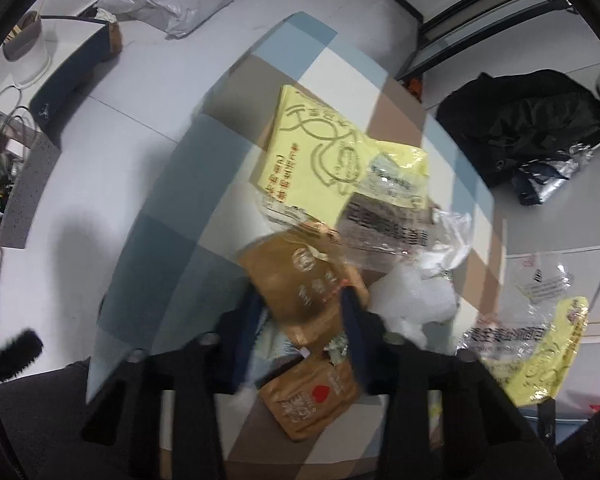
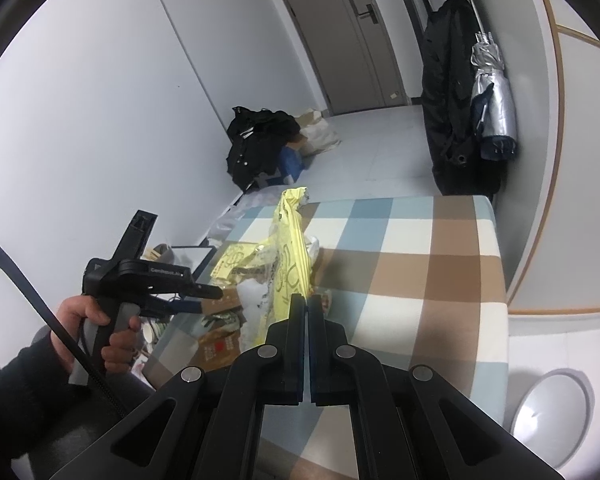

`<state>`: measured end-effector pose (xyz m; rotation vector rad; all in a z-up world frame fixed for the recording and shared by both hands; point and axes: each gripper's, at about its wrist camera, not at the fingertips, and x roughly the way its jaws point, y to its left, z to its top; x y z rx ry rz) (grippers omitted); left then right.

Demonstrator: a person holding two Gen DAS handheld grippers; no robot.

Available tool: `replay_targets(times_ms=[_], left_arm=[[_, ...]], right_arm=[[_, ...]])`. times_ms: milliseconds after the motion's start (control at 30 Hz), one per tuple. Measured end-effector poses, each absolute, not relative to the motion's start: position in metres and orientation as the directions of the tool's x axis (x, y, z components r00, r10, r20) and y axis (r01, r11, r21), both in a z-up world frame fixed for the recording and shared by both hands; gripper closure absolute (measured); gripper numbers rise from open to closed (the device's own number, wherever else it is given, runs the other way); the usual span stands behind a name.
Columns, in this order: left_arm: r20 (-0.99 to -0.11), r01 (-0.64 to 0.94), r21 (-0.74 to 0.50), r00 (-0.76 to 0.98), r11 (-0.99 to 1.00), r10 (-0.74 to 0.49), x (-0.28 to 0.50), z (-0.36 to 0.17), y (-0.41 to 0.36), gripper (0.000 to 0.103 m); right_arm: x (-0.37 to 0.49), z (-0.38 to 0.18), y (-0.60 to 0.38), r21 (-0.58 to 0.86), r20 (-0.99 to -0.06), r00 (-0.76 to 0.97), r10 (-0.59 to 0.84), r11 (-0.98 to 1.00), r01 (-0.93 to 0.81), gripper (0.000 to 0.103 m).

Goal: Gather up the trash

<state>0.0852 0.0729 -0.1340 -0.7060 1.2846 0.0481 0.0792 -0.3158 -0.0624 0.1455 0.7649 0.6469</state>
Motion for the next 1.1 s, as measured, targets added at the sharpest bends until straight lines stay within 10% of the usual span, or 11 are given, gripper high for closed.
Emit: replay_targets(times_ms=[333,1100], left_arm=[[-0.882,-0.373,-0.44,0.352,0.817,-0.314,0.084,-0.122,0.068,0.101],[-0.862,-0.137,-0.362,0.426,0.922,-0.275,0.05,-0.066,0.03,0.103]], right_arm=[[0.076,-0.059,-0.315,0.337,-0.595,0.554,0.583,0.806,-0.486,0.102],[0.062,-0.05,-0.316,0.316,-0.584,0.594,0.553,0.829,-0.461,0.102]])
